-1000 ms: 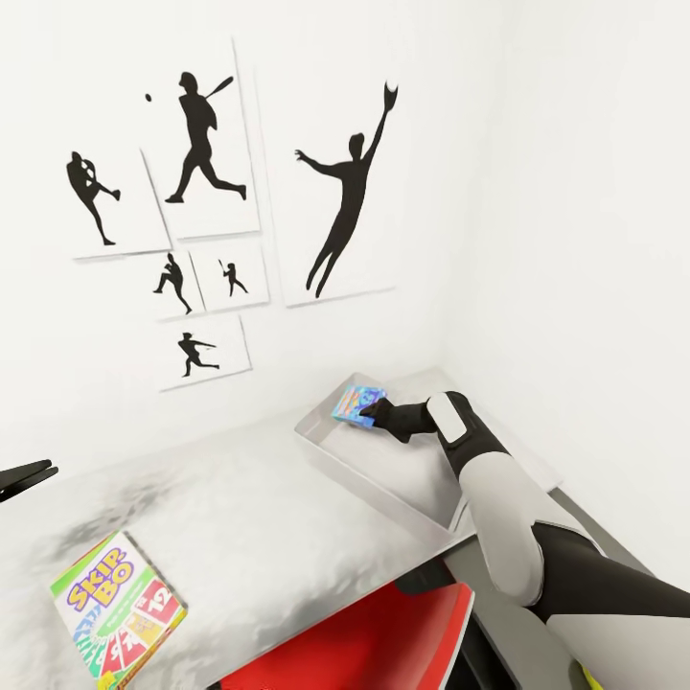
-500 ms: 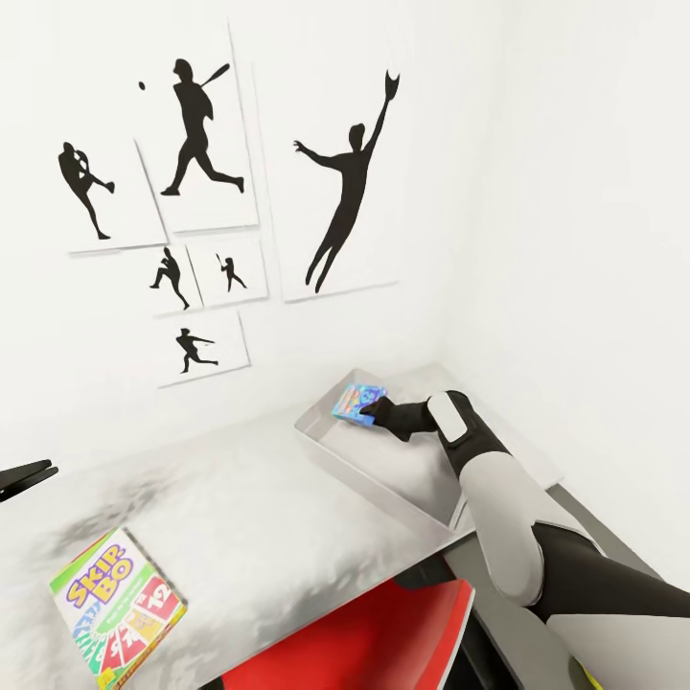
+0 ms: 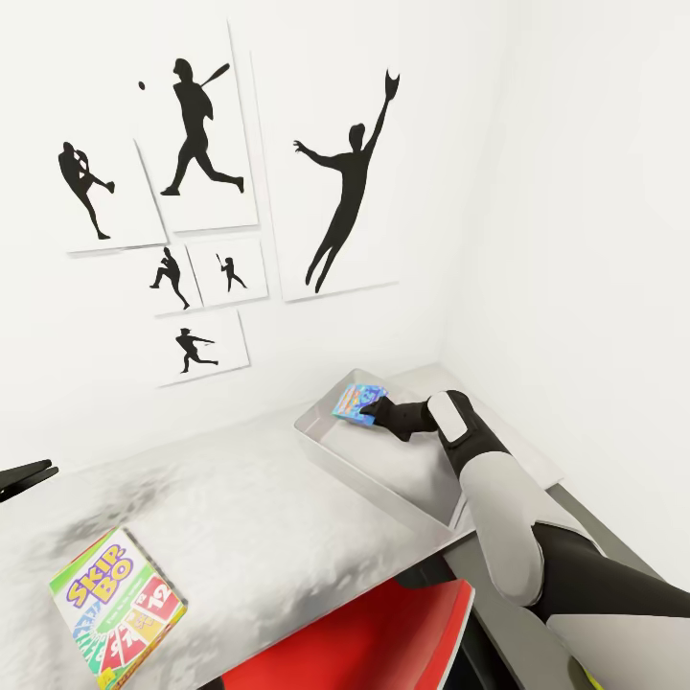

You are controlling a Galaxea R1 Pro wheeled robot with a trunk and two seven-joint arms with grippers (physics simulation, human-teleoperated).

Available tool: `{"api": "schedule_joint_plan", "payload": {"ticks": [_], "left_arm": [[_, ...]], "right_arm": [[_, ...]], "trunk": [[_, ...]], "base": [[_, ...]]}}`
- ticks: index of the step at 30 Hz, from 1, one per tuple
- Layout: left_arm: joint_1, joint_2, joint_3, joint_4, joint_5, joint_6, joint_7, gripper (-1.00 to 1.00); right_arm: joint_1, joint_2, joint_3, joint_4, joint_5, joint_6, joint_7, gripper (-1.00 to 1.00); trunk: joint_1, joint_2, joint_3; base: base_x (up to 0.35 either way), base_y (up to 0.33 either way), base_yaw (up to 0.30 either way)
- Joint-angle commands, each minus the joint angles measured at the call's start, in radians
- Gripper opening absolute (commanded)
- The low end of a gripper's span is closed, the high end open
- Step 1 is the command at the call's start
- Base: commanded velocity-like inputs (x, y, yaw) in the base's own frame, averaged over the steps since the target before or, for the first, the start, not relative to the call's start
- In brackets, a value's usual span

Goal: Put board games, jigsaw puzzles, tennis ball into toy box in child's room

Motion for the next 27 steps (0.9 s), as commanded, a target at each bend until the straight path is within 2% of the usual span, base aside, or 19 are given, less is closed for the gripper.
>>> {"api": "schedule_joint_plan", "payload": {"ticks": [1, 21, 27], "left_arm": [[-0.001, 0.000, 0.000, 0.000, -0.002, 0.011, -0.005, 1.00], [-0.001, 0.000, 0.000, 0.000, 0.001, 0.011, -0.005, 1.00], [-0.001, 0.002, 0.000, 0.000, 0.056, 0.011, -0.005, 1.00]], "right_arm": [[-0.001, 0.001, -0.007, -0.001, 0.000, 0.005, -0.001, -1.00], [-0.001, 0.001, -0.009, -0.001, 0.000, 0.005, -0.004, -1.00], [-0.001, 0.001, -0.010, 0.000, -0.001, 0.006, -0.006, -1.00]], "trunk": [[0.001, -0.002, -0.002], [0.001, -0.002, -0.002], [0.001, -0.002, -0.002]], "base": [[0.000, 0.000, 0.000], [0.000, 0.000, 0.000], [0.000, 0.000, 0.000]]}}
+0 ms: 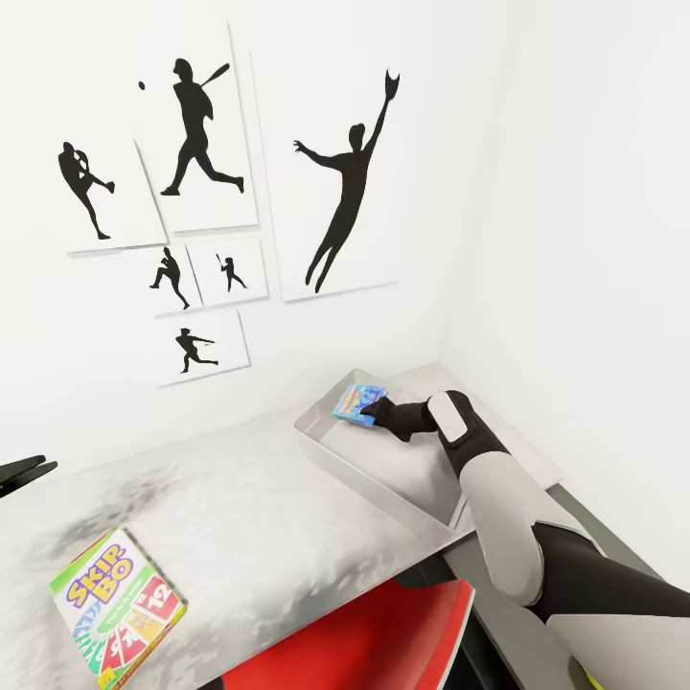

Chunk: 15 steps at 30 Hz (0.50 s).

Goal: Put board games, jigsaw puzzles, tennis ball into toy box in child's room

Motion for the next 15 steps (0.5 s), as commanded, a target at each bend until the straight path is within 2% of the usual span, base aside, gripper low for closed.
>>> {"api": "schedule_joint_plan", "payload": {"ticks": [1, 3, 5, 7, 12, 15], "left_arm": [[-0.001, 0.000, -0.002, 0.000, 0.014, 0.011, -0.005, 1.00], [-0.001, 0.000, -0.018, 0.001, 0.036, 0.011, -0.005, 1.00], [-0.002, 0.005, -0.054, 0.001, 0.056, 0.011, -0.005, 1.00], [-0.010, 0.011, -0.099, 0.000, 0.097, 0.011, -0.005, 1.00], [-0.018, 0.039, -0.148, 0.000, 0.210, 0.011, -0.005, 1.00], [-0.019, 0.051, -0.171, 0.000, 0.236, 0.011, -0.005, 1.00]], "right_arm": [[-0.001, 0.001, -0.008, -0.001, 0.000, 0.005, -0.001, -1.00], [-0.001, 0.001, -0.008, -0.001, 0.000, 0.005, -0.001, -1.00], [-0.001, 0.001, -0.008, -0.001, 0.000, 0.006, -0.001, -1.00], [-0.002, 0.001, -0.008, -0.001, 0.000, 0.006, -0.002, -1.00], [-0.002, 0.001, -0.008, -0.001, 0.000, 0.011, -0.002, -1.00], [-0.003, 0.001, -0.008, -0.001, 0.000, 0.017, -0.002, -1.00]], "trunk": [[0.001, -0.002, -0.002], [0.001, -0.002, -0.002], [0.001, -0.002, -0.002], [0.001, -0.002, -0.002], [0.001, -0.002, -0.002], [0.001, -0.002, -0.004]], "base": [[0.000, 0.000, 0.000], [0.000, 0.000, 0.000], [0.000, 0.000, 0.000], [0.000, 0.000, 0.000], [0.000, 0.000, 0.000], [0.000, 0.000, 0.000]]}}
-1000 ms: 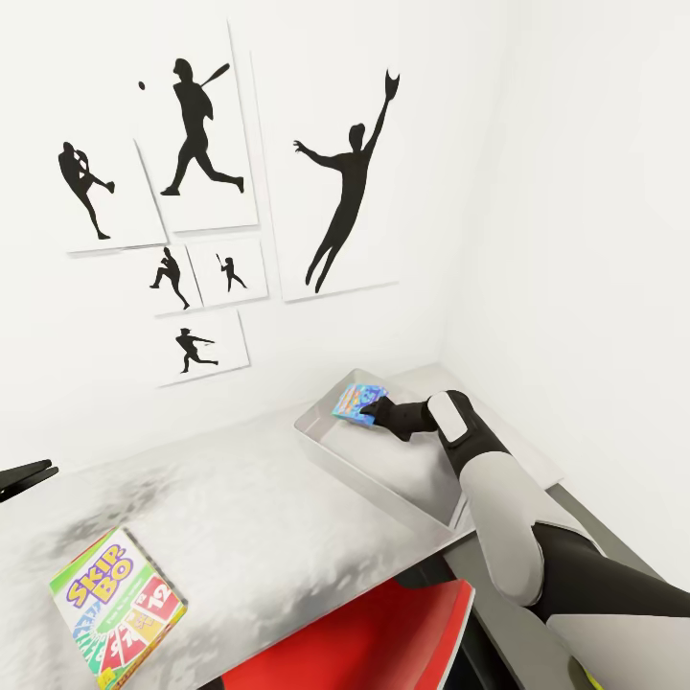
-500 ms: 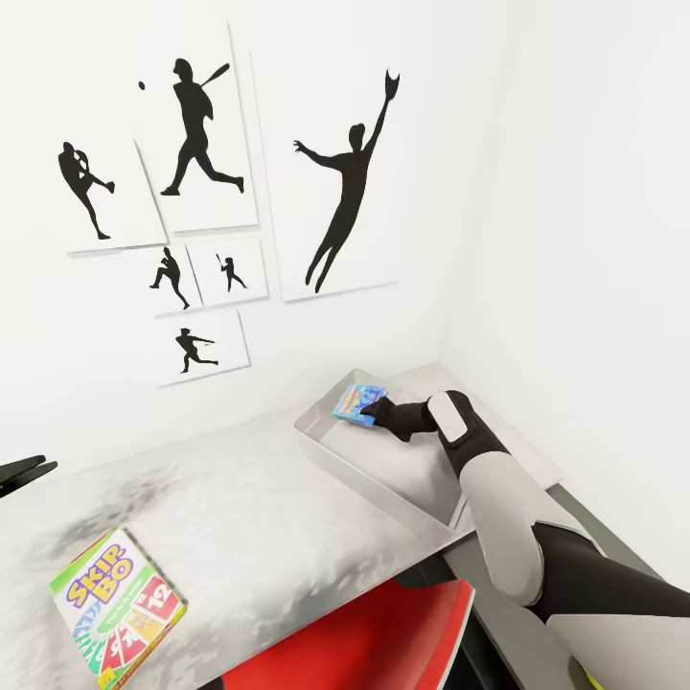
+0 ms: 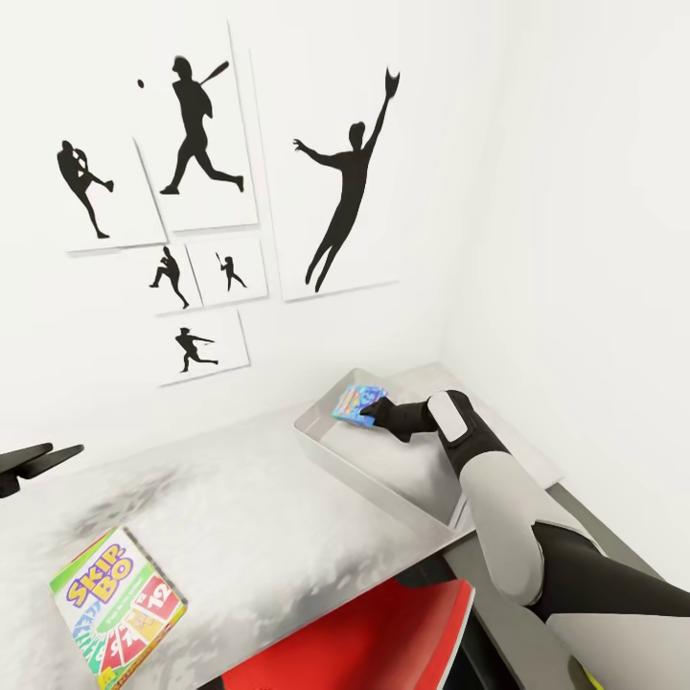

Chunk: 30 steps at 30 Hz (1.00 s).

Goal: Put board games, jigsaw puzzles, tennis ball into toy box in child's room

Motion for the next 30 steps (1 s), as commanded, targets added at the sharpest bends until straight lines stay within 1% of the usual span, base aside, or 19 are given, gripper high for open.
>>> {"api": "schedule_joint_plan", "payload": {"ticks": [1, 4, 10, 13, 15, 18, 30], "left_arm": [[0.000, 0.002, -0.004, 0.000, 0.002, 0.011, -0.004, 1.00], [0.000, 0.003, -0.010, 0.001, 0.005, 0.011, -0.004, 1.00], [0.007, -0.002, -0.011, 0.007, 0.000, 0.007, -0.004, 1.00], [0.011, -0.005, -0.010, 0.042, -0.002, 0.003, -0.004, 1.00], [0.012, -0.002, -0.007, 0.081, 0.001, 0.002, -0.004, 1.00], [0.013, 0.002, -0.003, 0.109, 0.002, 0.002, -0.004, 1.00], [0.013, 0.009, 0.001, 0.126, 0.002, 0.001, -0.004, 1.00]], "right_arm": [[-0.001, 0.001, -0.007, -0.001, -0.001, 0.006, -0.002, -1.00], [-0.001, 0.001, -0.007, -0.001, -0.001, 0.007, -0.002, -1.00], [-0.002, 0.001, -0.007, -0.002, -0.001, 0.007, -0.002, -1.00], [-0.003, 0.001, -0.007, -0.002, -0.001, 0.007, -0.002, -1.00], [-0.003, 0.001, -0.007, -0.002, -0.001, 0.007, -0.002, -1.00], [-0.003, 0.001, -0.007, -0.003, -0.001, 0.008, -0.002, -1.00], [-0.003, 0.001, -0.007, -0.011, -0.001, 0.009, -0.002, -1.00]], "trunk": [[0.001, -0.002, -0.003], [0.001, -0.002, -0.008], [0.001, -0.002, -0.018], [0.001, -0.002, -0.023], [0.001, -0.002, -0.026], [0.001, -0.002, -0.031], [0.001, -0.002, -0.051]], "base": [[0.000, 0.000, 0.000], [0.000, 0.000, 0.000], [0.000, 0.000, 0.000], [0.000, 0.000, 0.000], [0.000, 0.000, 0.000], [0.000, 0.000, 0.000], [0.000, 0.000, 0.000]]}}
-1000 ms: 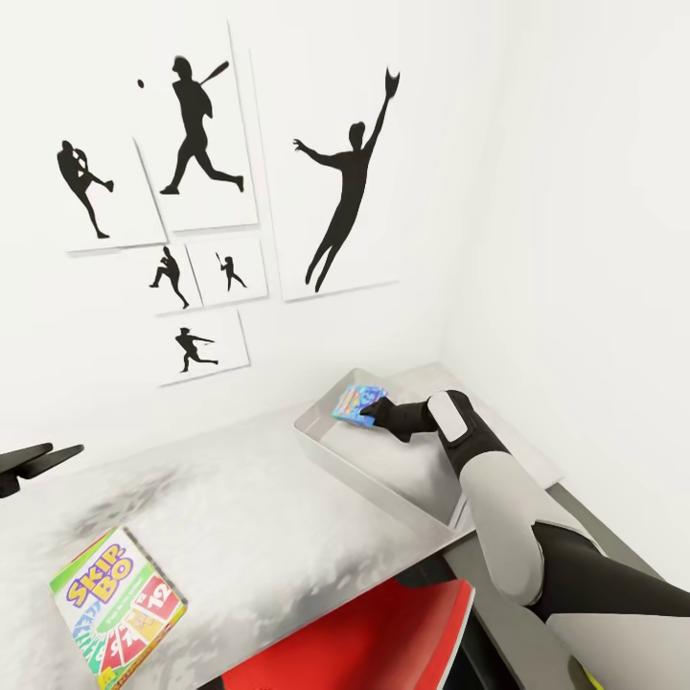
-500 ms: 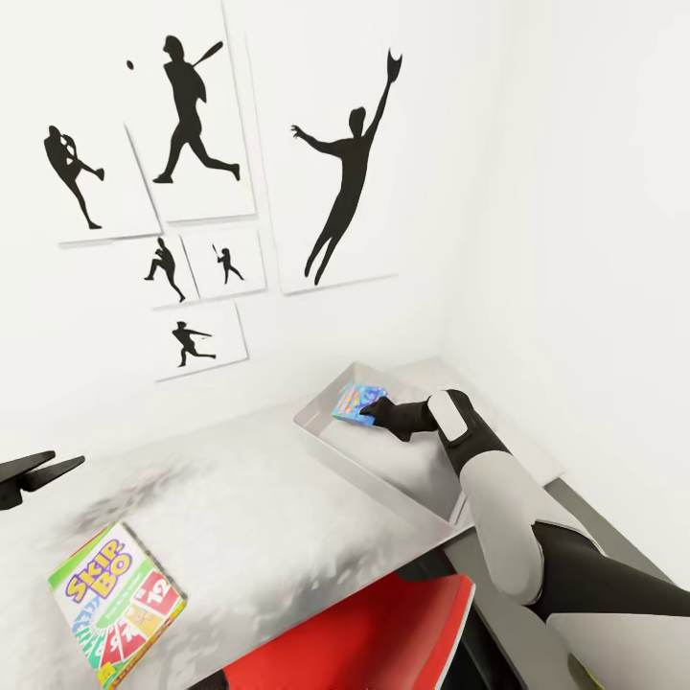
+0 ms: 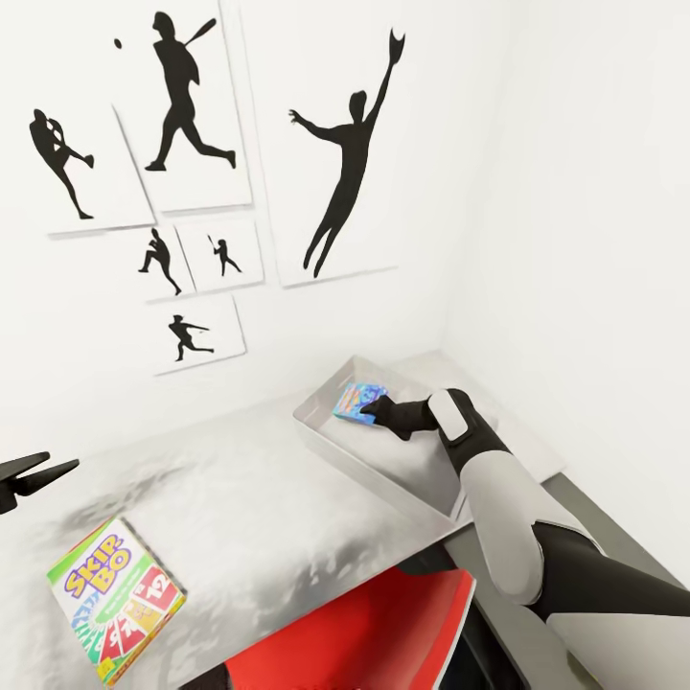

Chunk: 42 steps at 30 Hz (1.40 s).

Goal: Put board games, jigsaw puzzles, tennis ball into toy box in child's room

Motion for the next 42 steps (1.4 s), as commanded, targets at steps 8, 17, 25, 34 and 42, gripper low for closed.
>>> {"api": "schedule_joint_plan", "payload": {"ticks": [8, 17, 25, 34, 42], "left_arm": [[-0.001, 0.001, 0.000, 0.000, -0.001, 0.010, -0.004, 1.00], [-0.001, 0.001, 0.000, 0.000, -0.002, 0.009, -0.004, 1.00], [-0.001, 0.001, 0.000, 0.000, 0.000, 0.009, -0.004, 1.00], [-0.001, 0.001, 0.000, 0.000, -0.001, 0.009, -0.004, 1.00], [-0.001, 0.001, 0.000, 0.000, -0.001, 0.009, -0.004, 1.00]], "right_arm": [[-0.001, 0.001, -0.007, -0.007, 0.000, 0.004, 0.001, -1.00], [-0.001, 0.001, -0.007, -0.034, 0.000, 0.005, 0.004, -1.00], [-0.001, 0.001, -0.007, -0.051, 0.000, 0.005, 0.004, -1.00], [-0.007, 0.001, -0.007, -0.052, 0.000, 0.004, 0.005, -1.00], [-0.015, 0.001, -0.006, -0.052, 0.000, 0.004, 0.005, -1.00]], "trunk": [[0.001, -0.002, -0.015], [0.001, -0.002, -0.030], [0.001, -0.002, -0.043], [0.001, -0.002, -0.058], [0.001, -0.002, -0.071]], "base": [[0.000, 0.000, 0.000], [0.000, 0.000, 0.000], [0.000, 0.000, 0.000], [0.000, 0.000, 0.000], [0.000, 0.000, 0.000]]}}
